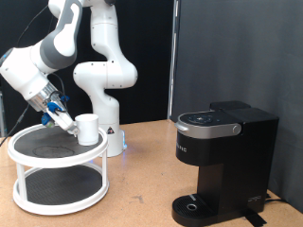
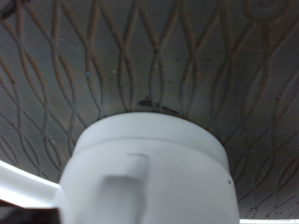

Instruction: Make a cup of coffee with the keurig machine

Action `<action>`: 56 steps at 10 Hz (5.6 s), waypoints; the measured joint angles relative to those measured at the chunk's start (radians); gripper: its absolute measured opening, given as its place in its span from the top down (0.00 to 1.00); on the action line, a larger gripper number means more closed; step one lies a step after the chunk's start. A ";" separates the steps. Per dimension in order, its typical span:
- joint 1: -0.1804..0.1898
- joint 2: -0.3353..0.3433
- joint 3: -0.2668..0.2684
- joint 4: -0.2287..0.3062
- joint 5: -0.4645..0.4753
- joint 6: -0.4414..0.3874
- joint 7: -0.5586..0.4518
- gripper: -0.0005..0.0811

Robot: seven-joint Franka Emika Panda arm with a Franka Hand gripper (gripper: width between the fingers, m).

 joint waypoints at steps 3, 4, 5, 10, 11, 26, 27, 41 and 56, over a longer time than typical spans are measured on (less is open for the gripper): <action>-0.002 -0.004 0.000 -0.002 0.000 0.002 0.000 0.61; -0.003 -0.006 0.000 -0.002 0.000 0.002 0.000 0.83; -0.004 -0.008 -0.001 -0.002 0.000 0.002 0.000 0.83; -0.022 -0.050 -0.007 0.020 0.027 -0.053 0.007 0.99; -0.031 -0.072 -0.012 0.039 0.034 -0.097 0.009 0.99; 0.101 0.005 0.191 0.097 0.338 0.071 0.329 0.99; 0.116 0.027 0.207 0.109 0.357 0.094 0.335 0.99; 0.207 0.356 0.362 0.199 0.479 0.334 0.413 0.99; 0.281 0.544 0.622 0.185 1.049 0.679 0.064 0.99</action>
